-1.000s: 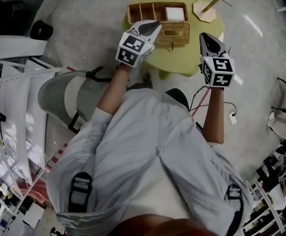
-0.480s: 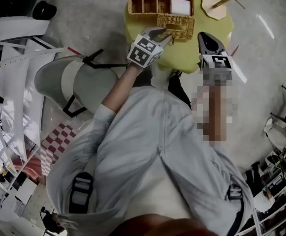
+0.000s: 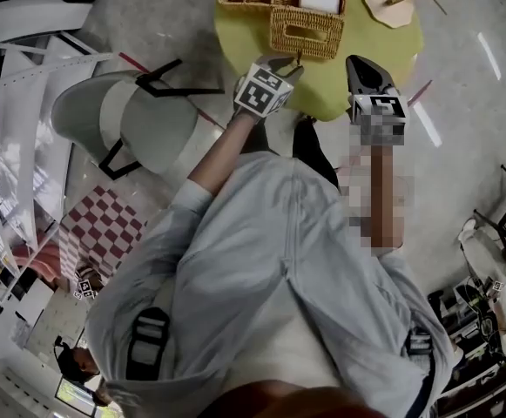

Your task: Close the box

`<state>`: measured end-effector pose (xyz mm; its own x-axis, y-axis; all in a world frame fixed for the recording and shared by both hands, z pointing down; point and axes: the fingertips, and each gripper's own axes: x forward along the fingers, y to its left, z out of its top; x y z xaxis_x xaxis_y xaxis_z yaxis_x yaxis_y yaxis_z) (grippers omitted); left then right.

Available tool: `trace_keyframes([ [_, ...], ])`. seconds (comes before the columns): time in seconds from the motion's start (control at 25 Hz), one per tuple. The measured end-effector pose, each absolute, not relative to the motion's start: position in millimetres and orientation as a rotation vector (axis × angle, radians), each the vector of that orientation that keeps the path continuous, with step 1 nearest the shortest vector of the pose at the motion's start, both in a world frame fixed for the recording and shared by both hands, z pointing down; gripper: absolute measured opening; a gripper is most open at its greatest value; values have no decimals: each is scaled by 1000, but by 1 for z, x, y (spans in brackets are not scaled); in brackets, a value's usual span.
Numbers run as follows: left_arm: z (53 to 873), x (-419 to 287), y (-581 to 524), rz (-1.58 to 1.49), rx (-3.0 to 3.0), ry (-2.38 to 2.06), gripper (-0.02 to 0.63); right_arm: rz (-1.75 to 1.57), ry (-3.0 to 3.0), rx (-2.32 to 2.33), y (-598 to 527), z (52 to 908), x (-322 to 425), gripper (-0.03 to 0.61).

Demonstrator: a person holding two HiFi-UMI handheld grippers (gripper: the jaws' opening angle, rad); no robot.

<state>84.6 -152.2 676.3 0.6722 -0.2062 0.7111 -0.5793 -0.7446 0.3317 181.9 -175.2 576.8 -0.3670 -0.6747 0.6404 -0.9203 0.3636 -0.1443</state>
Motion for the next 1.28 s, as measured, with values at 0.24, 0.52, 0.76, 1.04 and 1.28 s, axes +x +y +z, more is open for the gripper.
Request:
trace_keyframes([
  [0.24, 713, 85, -152, 938, 2217, -708, 118, 691, -2165, 1320, -166, 590, 185, 26],
  [0.52, 733, 89, -153, 941, 2168, -748, 106, 687, -2187, 1266, -160, 598, 189, 25],
  [0.76, 742, 91, -153, 949, 2152, -801, 53, 679, -2212, 1253, -163, 593, 186, 25],
  [1.04, 728, 89, -154, 942, 2195, -803, 38, 675, -2222, 1261, -172, 588, 184, 25],
  [1.28, 696, 86, -168, 923, 2326, -779, 35, 665, -2225, 1307, -182, 578, 178, 25],
])
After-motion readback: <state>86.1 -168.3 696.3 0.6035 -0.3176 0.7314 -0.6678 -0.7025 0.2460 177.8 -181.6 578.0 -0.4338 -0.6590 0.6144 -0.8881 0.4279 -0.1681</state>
